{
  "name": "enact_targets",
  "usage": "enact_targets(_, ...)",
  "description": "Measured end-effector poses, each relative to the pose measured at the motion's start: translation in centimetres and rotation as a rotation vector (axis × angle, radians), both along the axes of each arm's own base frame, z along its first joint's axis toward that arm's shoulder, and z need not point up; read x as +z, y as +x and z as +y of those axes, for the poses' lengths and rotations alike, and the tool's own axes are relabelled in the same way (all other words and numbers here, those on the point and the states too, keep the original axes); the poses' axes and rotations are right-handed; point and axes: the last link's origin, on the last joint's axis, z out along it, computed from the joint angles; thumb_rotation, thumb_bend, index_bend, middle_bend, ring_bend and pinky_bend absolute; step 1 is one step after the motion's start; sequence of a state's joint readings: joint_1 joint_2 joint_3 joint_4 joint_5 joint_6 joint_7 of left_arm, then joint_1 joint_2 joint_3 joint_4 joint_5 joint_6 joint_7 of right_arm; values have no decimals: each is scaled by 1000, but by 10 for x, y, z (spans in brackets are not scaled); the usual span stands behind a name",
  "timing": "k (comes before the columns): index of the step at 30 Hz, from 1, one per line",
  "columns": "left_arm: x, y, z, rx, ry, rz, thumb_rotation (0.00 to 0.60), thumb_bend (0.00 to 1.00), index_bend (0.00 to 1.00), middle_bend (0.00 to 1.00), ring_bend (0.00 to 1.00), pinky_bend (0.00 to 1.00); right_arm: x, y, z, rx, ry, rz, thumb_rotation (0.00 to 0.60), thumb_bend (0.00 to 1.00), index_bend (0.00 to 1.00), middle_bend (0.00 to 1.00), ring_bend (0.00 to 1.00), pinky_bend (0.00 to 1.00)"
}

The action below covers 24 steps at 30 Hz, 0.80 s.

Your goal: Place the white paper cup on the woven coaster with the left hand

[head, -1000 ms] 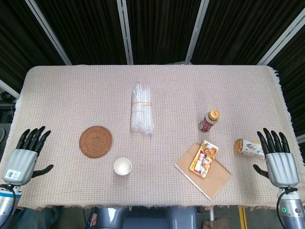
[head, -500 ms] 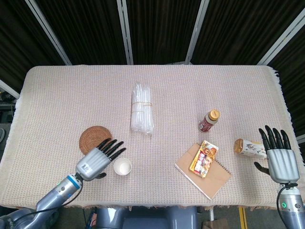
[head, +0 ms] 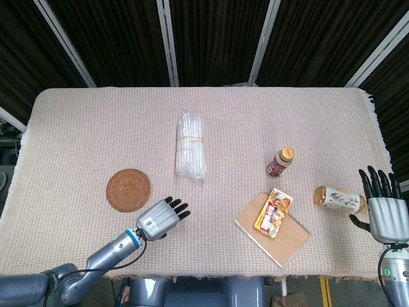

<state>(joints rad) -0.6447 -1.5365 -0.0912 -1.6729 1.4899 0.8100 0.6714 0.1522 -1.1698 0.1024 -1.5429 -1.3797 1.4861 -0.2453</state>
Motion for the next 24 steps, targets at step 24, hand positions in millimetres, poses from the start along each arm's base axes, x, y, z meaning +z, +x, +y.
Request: enact_targets(24, 67, -18, 45, 161, 233, -35, 600, 80, 456, 395, 389, 456, -1, -1, 0, -5, 13, -15, 600, 0, 0, 0, 0, 0)
